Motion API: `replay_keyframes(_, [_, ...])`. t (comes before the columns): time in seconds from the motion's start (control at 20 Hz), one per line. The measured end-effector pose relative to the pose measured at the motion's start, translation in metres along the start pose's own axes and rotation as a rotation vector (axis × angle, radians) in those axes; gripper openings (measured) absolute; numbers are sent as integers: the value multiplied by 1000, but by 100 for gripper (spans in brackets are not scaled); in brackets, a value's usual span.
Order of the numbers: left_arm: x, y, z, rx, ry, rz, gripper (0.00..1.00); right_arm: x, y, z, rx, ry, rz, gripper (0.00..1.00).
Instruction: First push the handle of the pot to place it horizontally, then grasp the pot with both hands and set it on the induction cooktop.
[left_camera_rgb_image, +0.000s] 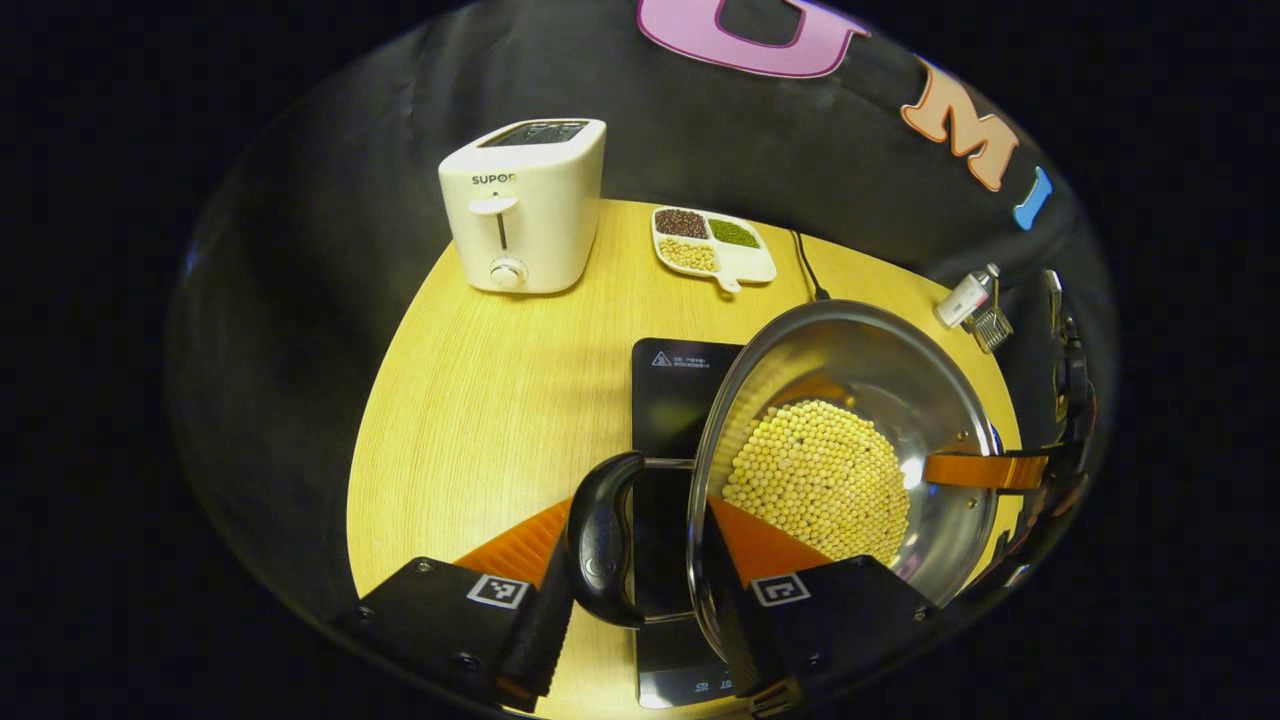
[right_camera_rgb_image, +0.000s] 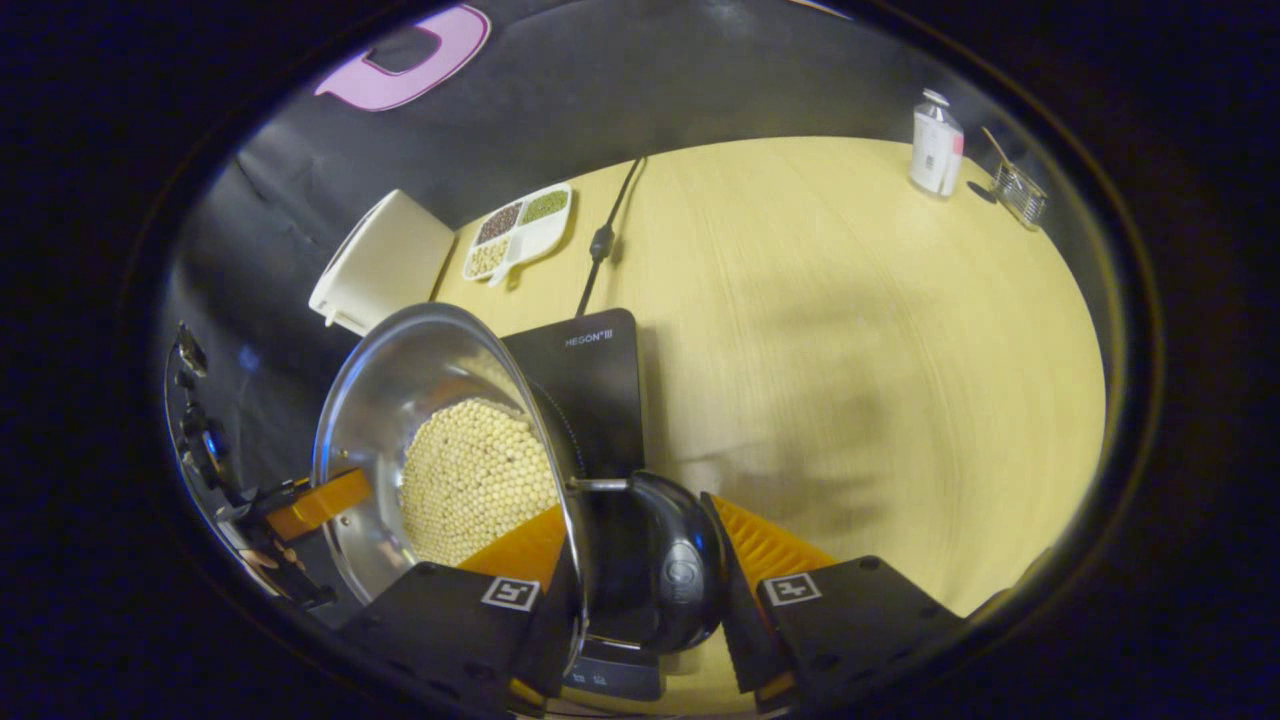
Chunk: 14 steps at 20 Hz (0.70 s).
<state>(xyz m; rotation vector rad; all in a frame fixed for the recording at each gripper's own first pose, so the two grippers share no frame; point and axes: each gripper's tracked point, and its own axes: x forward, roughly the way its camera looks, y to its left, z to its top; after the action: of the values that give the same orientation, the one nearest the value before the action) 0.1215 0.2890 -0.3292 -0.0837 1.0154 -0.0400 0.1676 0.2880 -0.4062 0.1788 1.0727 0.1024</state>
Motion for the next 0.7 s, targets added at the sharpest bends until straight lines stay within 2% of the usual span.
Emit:
replay_keyframes(0.05, [-1,5,-3,5,0,26,69,-5,-1,4,-8,-24,5,58])
replay_keyframes(0.1, [-4,9,-2,10,-19,56,82,-9,0,8,-12,-51,13,60])
replay_keyframes(0.15, [-2,7,-1,4,-47,52,94,-18,-1,14,-18,-88,24,75])
replay_keyframes(0.2, [-10,3,6,-14,-90,42,100,-28,-1,20,-24,-125,35,79])
replay_keyframes(0.25, [-17,-1,11,-27,-136,34,99,-38,-2,27,-37,-164,39,89])
replay_keyframes(0.3, [-24,-1,18,-32,-179,45,98,-48,-5,29,-52,-198,40,92])
replay_keyframes(0.35, [-34,1,23,-35,-220,68,98,-60,-7,32,-65,-233,40,100])
replay_keyframes(0.45, [-52,3,31,-39,-286,121,100,-81,-13,36,-84,-293,31,100])
replay_keyframes(0.5, [-62,3,33,-44,-307,148,98,-91,-16,36,-91,-317,27,93])
replay_keyframes(0.55, [-71,0,32,-45,-324,168,98,-101,-19,37,-102,-338,23,100])
replay_keyframes(0.7, [-104,-20,32,-60,-378,206,98,-132,-34,38,-132,-412,9,100])
